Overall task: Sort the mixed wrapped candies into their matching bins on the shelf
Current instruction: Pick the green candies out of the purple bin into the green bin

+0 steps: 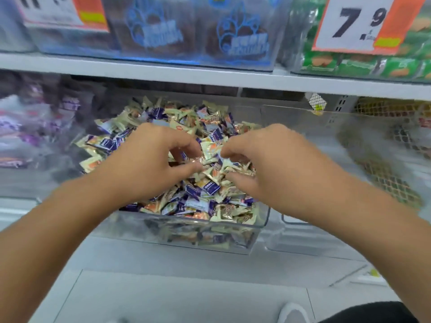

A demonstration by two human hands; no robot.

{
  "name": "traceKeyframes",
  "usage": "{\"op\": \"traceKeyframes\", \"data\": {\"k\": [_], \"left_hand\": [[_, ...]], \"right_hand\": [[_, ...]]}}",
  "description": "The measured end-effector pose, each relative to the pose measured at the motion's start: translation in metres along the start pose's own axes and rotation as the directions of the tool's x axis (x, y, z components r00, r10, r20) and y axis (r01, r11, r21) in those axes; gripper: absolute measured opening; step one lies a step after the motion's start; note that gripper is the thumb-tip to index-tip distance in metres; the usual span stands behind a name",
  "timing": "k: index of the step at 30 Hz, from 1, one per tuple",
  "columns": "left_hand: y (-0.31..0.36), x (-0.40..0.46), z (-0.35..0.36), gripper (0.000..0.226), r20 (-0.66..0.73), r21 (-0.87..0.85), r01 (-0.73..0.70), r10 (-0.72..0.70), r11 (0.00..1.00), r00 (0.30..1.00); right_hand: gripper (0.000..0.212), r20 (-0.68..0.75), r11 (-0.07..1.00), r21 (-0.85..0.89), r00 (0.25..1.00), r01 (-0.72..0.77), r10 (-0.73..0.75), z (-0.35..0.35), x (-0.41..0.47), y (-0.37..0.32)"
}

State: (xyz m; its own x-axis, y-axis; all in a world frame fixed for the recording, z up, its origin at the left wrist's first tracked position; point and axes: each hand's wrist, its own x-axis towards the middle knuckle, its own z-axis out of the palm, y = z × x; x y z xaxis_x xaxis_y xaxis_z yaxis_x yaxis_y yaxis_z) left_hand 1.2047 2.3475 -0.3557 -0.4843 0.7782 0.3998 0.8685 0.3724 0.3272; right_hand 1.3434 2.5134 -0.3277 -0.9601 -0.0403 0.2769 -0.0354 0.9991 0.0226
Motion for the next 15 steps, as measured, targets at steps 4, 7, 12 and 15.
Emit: {"op": "traceKeyframes", "data": {"k": [4, 7, 12, 15], "left_hand": [[-0.006, 0.000, 0.005, 0.026, 0.008, 0.044, -0.035, 0.035, 0.998, 0.999], [0.000, 0.004, 0.012, 0.035, 0.031, 0.104, -0.043, 0.040, 0.994, 0.999], [0.007, 0.014, 0.028, 0.056, 0.092, 0.206, 0.069, -0.090, 0.976, 0.992], [0.003, 0.017, 0.030, 0.056, 0.172, 0.174, 0.093, -0.123, 0.980, 0.977]], "right_hand": [[0.043, 0.313, 0.974, -0.216, 0.941, -0.063, 0.131, 0.013, 0.031, -0.004], [0.042, 0.383, 0.985, -0.151, 0.913, -0.087, 0.139, 0.016, 0.045, 0.003], [0.016, 0.301, 0.993, -0.069, 0.947, -0.098, 0.114, 0.009, 0.040, 0.016], [0.014, 0.246, 0.994, -0.066, 0.964, -0.083, 0.097, 0.005, 0.032, 0.019]]}}
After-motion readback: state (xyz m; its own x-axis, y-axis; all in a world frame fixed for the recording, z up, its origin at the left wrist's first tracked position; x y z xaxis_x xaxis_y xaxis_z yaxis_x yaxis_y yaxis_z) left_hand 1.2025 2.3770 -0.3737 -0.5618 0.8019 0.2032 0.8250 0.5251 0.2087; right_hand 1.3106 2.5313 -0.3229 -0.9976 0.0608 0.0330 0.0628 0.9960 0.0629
